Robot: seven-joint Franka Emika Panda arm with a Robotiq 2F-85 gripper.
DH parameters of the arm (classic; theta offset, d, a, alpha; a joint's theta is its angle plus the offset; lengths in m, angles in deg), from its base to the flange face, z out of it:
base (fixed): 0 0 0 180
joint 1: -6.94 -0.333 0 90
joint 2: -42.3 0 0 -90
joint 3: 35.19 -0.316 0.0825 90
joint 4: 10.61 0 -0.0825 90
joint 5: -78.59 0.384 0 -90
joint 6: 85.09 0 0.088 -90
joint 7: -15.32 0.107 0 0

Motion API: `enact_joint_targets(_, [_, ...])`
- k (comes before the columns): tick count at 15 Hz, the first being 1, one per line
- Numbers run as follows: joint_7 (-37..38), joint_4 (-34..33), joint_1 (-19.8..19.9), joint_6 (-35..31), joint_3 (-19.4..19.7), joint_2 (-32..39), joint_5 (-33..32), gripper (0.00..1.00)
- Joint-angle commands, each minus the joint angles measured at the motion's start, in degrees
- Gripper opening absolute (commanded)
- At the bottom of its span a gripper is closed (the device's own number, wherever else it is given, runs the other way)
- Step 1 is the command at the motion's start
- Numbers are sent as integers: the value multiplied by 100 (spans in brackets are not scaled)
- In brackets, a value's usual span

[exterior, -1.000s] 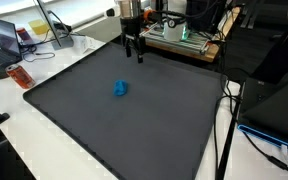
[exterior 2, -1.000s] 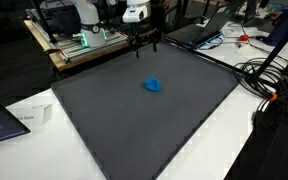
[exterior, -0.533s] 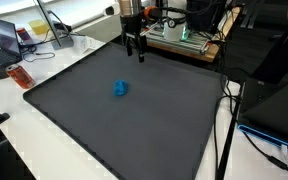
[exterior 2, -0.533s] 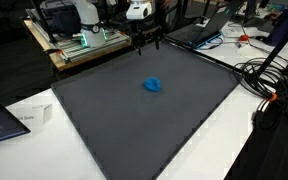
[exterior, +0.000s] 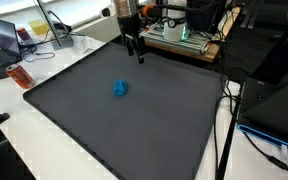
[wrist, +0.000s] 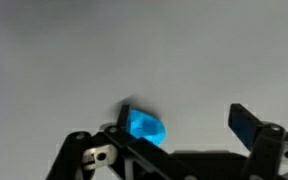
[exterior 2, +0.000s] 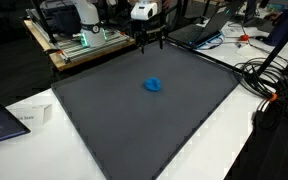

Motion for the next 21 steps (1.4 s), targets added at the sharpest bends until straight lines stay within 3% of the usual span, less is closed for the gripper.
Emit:
enact_joint_targets(1, [873, -677, -199, 454, 110, 437, -318, 100])
enact_joint_targets(9, [2749, -1436, -649, 334, 534, 1356, -1201, 100])
enact_joint_targets(21, [3171, -2156, -890, 355, 997, 2399, -1516, 100])
